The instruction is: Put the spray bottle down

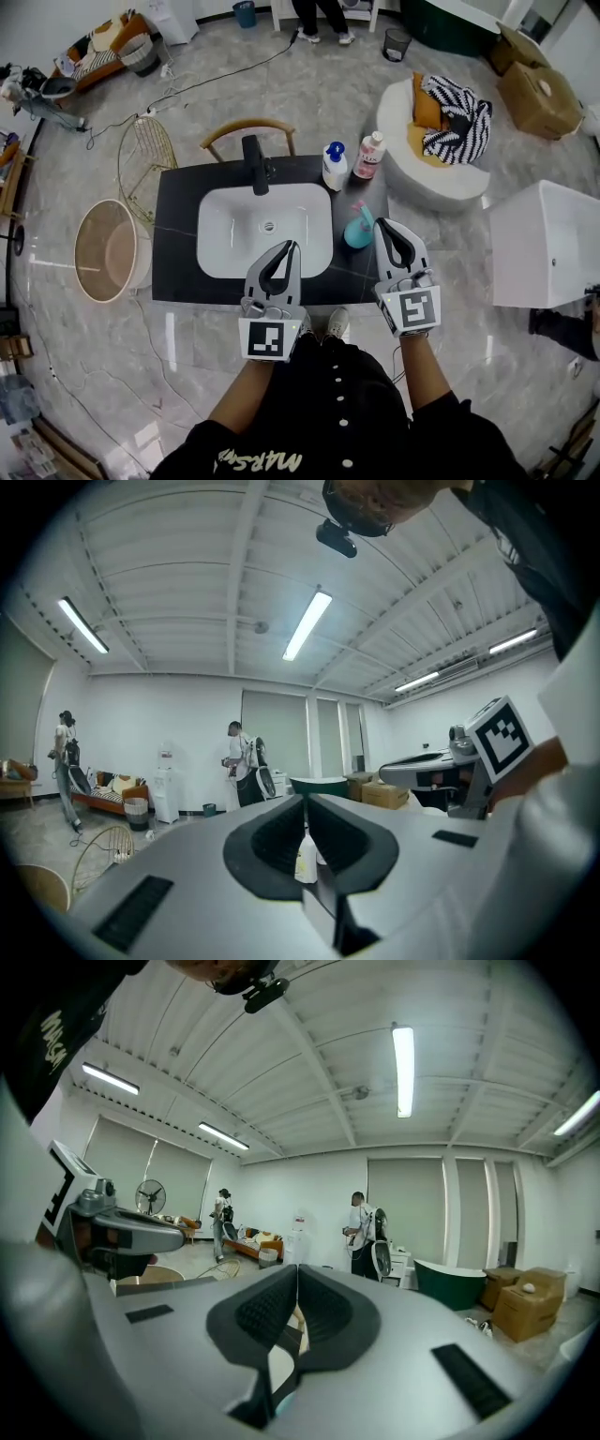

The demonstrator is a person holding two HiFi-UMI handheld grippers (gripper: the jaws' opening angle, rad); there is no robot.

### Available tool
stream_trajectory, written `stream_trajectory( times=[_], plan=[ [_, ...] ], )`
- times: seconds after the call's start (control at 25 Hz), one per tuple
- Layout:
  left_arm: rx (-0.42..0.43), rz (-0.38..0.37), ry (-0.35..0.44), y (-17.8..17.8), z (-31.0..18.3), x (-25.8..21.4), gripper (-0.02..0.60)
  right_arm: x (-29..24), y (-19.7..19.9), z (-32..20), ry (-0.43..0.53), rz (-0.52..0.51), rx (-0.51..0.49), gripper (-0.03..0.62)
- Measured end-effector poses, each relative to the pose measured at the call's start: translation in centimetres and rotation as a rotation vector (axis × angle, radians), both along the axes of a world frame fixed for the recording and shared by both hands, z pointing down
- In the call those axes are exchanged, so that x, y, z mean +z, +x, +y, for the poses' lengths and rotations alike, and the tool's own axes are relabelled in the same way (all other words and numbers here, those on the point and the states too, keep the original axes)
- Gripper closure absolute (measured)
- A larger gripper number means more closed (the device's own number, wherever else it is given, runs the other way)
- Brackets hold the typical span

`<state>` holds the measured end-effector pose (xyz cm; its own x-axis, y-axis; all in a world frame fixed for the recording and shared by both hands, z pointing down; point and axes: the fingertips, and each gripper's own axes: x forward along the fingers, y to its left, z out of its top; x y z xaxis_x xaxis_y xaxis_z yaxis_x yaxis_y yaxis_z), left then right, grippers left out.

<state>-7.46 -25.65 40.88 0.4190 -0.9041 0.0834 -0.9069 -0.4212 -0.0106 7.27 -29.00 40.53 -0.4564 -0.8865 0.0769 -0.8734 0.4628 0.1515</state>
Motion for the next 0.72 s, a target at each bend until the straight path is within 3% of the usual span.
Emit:
stream_trajectory(
  times=[0.4, 0.72],
  plan=[
    [-0.035, 0.020, 0.098, -1.2, -1.6, -4.5, 0.560, -4.5, 0.8, 0.8, 0.058, -0.031, 0.010, 0.594],
    [-0.059, 0.000, 0.107, -1.9, -2.0, -4.7, 0.560, -5.2, 2.3, 1.6, 0.065, -0.079, 0.044, 0.595]
  ],
)
